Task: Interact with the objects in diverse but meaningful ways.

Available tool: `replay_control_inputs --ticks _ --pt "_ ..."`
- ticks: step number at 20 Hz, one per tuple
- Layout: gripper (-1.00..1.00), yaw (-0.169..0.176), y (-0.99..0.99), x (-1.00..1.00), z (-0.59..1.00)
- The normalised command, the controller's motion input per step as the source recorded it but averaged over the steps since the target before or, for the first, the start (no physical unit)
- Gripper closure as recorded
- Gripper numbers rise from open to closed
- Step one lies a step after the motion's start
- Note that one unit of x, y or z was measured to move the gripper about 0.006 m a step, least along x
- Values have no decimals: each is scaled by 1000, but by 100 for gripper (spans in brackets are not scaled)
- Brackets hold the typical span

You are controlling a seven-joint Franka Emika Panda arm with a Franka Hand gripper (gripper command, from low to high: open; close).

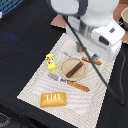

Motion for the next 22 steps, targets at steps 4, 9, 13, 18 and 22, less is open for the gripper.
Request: replay_control_inputs --ticks 4,9,13,18,22 --pt "-100 -35 651 -157 74" --pt "-100 -239 485 -149 0" --pt "-100 -326 256 -44 0" --pt "-100 -303 222 -135 -1" --pt "-100 -250 284 -269 -6"
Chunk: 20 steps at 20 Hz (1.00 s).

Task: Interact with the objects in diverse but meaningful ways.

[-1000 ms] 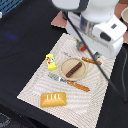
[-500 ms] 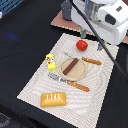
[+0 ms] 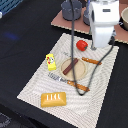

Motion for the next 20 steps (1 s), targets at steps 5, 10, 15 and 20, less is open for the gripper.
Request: replay_control_inputs --ticks 5,10,15,20 --pt "-100 -10 554 -689 -95" --pt "-100 14 657 -775 -192" --pt "-100 -5 330 -539 -356" --pt "-100 -79 -3 -164 -470"
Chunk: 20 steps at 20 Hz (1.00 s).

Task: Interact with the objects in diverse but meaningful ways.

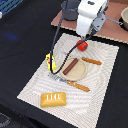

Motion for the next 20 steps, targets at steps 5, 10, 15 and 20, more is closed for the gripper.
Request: replay_control_inputs --ticks 5,10,15,20 --pt "-100 -97 0 -166 -460" --pt "-100 -43 57 -343 -373" --pt "-100 -12 165 -286 -418" --pt "-100 0 213 -250 -438"
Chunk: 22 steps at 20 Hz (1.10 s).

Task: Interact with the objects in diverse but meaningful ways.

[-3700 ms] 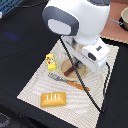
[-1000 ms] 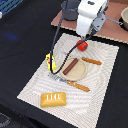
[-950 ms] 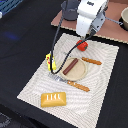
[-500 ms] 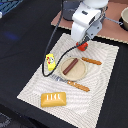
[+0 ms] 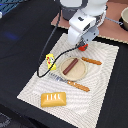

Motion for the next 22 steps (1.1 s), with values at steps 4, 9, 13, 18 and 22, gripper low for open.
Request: replay_control_inputs --ticks 4,9,13,18,22 --pt "100 -2 219 -212 -414" --pt "100 -7 209 -234 -403" --pt "100 -7 194 -249 -306" --pt "100 0 241 -537 437" --pt "100 0 299 -909 881"
